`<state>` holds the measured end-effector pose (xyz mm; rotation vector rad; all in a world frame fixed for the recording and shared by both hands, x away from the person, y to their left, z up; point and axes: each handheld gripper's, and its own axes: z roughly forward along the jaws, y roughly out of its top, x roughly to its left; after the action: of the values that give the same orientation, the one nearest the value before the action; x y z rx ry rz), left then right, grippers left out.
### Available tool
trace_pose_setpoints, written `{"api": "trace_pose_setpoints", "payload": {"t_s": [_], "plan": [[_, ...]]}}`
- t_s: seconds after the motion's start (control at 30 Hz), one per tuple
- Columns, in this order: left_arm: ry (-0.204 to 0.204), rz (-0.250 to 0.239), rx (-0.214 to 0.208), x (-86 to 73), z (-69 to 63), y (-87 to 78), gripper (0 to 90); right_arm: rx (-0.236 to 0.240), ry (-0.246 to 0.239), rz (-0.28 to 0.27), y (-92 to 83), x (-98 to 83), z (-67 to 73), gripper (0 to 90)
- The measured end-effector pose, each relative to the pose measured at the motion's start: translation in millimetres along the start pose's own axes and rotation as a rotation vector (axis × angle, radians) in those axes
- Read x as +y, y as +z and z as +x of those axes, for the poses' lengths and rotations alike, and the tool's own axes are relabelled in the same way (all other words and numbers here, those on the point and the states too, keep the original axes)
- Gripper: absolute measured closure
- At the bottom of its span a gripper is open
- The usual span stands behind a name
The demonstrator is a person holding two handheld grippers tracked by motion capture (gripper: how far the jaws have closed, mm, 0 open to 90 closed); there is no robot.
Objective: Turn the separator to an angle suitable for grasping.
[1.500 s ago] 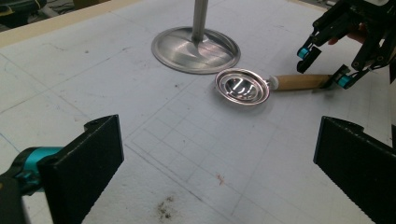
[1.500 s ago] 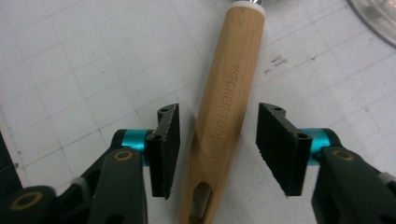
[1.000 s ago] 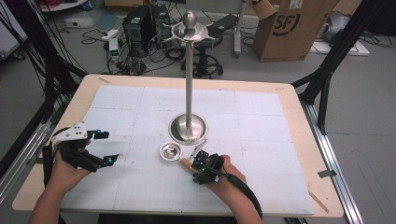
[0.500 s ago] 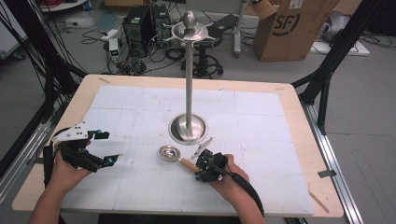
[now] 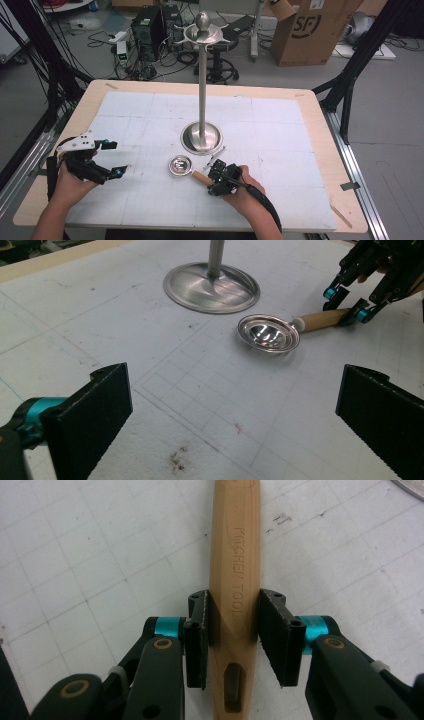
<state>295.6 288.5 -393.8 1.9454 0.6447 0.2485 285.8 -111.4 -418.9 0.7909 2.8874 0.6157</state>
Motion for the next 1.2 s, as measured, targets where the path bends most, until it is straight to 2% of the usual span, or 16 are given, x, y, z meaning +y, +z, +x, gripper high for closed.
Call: {"api": "trace_pose_setpoints", "payload": {"t_s": [0.27, 0.43, 0.5, 0.53, 0.7, 0.77, 0.93, 1.1, 1.2], "plan": [[-0.001, 0.000, 0.001, -0.5, 0.4, -0.1, 2.1, -0.039, -0.064, 0.009, 0.0, 2.3, 5.5, 65.8], [-0.005, -0.003, 0.002, -0.7, 1.4, -1.1, 2.1, -0.034, -0.087, 0.011, -0.9, 3.3, 4.9, 65.9], [-0.007, -0.007, 0.000, -0.5, 1.7, -2.0, 2.0, -0.015, -0.110, -0.008, -0.8, 5.3, 3.3, 65.9], [-0.007, -0.009, 0.002, -0.5, 1.7, -2.3, 2.0, -0.015, -0.110, -0.008, -0.8, 5.3, 3.3, 65.9], [-0.007, -0.005, 0.001, -0.4, 1.7, -1.6, 2.0, 0.020, -0.171, -0.014, 1.9, 12.2, 4.5, 65.8], [-0.007, -0.002, -0.001, -0.6, 1.7, -0.5, 2.1, 0.023, -0.193, -0.008, 3.6, 17.5, 6.0, 65.8], [-0.007, 0.000, -0.005, -0.5, 1.1, 0.5, 2.1, 0.071, -0.259, -0.015, 12.1, 34.5, 11.0, 65.8], [-0.005, 0.005, -0.004, -0.6, 1.9, 1.0, 2.0, 0.084, -0.283, 0.009, 20.1, 49.9, 11.8, 65.8], [-0.004, 0.008, -0.005, -0.7, 2.0, 1.9, 2.1, 0.099, -0.302, -0.009, 21.6, 61.3, 15.1, 65.8]]}}
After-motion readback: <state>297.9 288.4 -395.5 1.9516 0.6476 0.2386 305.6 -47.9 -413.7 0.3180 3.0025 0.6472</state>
